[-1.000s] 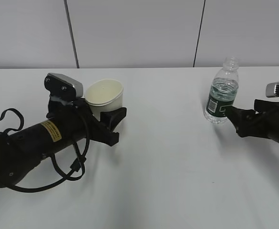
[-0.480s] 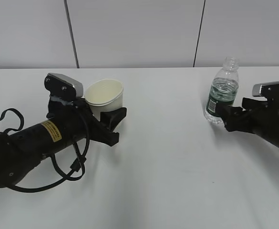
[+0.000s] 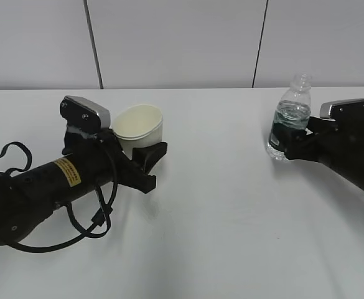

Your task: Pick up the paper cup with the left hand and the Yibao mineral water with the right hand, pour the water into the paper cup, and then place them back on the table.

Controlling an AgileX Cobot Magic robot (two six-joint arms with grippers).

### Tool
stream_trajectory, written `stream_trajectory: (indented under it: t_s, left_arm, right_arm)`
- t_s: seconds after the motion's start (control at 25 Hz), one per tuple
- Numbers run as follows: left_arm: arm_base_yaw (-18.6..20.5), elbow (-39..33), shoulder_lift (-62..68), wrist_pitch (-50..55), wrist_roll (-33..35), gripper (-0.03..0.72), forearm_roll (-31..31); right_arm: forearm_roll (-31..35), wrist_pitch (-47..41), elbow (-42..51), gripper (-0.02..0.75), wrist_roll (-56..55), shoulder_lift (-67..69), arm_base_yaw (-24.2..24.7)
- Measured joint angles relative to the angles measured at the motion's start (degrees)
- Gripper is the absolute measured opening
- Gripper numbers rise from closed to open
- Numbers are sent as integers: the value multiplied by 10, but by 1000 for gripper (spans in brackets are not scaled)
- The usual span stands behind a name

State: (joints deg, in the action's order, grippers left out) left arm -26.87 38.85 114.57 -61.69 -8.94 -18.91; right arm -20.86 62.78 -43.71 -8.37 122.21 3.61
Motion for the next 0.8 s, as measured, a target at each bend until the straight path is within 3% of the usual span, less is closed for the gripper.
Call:
stream_trajectory:
  t_s: [0.8]
  left_arm:
    - [0, 0, 0, 0, 0, 403, -4]
  right_arm:
    - [-39, 25, -98, 631, -20, 71, -11]
